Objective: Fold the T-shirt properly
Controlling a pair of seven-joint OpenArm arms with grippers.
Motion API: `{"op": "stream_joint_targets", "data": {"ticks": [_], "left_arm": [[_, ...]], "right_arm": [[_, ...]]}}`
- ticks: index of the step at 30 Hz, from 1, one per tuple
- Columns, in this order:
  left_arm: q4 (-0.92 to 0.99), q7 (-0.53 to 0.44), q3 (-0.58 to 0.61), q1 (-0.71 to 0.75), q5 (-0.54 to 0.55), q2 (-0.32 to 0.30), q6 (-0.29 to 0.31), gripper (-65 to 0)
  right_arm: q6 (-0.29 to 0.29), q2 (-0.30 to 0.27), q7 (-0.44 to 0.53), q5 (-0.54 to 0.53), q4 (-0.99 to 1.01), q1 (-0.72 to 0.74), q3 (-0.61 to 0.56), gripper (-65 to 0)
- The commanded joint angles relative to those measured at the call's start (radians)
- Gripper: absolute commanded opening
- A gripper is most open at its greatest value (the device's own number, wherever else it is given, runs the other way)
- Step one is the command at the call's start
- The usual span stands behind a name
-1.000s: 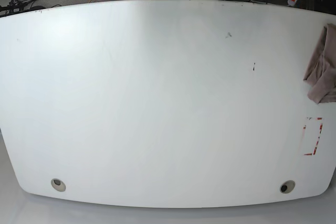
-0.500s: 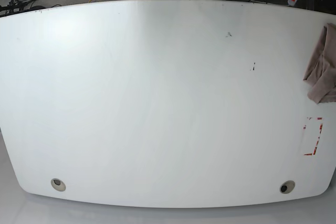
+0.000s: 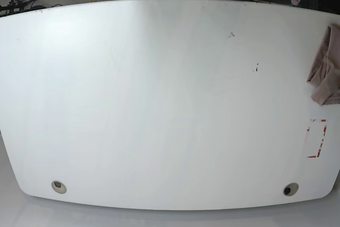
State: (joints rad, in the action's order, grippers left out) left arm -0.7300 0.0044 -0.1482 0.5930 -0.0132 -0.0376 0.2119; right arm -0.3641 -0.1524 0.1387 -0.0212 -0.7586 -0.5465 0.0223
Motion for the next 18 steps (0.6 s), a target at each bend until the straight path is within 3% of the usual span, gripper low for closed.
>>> {"op": "stream_joint_targets", "data": {"ticks": [1, 4, 7, 10, 18], "left_arm": [[0.1, -0.004, -0.003, -0.043, -0.012, -0.011, 0.001, -25.8], [0.221, -0.004, -0.003, -0.129, -0.015, -0.015, -0.038, -25.7], [0.303, -0.005, -0.003, -0.21, -0.02, -0.017, -0.137, -25.6], [0.347, -0.004, -0.003, -0.275, -0.021, -0.017, -0.197, -25.6], [0.476, -0.004, -0.001, -0.416, -0.023, -0.015, -0.161, -25.6]], "right_arm": [[0.035, 0.006, 0.011, 0.022, 0.055, 0.026, -0.003, -50.3], [0.069, 0.015, 0.011, 0.054, 0.164, 0.111, -0.003, -50.1], [0.078, 0.015, 0.011, 0.059, 0.287, 0.199, -0.003, -49.9], [0.078, 0.015, 0.011, 0.063, 0.357, 0.263, -0.003, -49.9], [0.079, 0.009, 0.006, 0.066, 0.436, 0.365, -0.003, -49.8]]}}
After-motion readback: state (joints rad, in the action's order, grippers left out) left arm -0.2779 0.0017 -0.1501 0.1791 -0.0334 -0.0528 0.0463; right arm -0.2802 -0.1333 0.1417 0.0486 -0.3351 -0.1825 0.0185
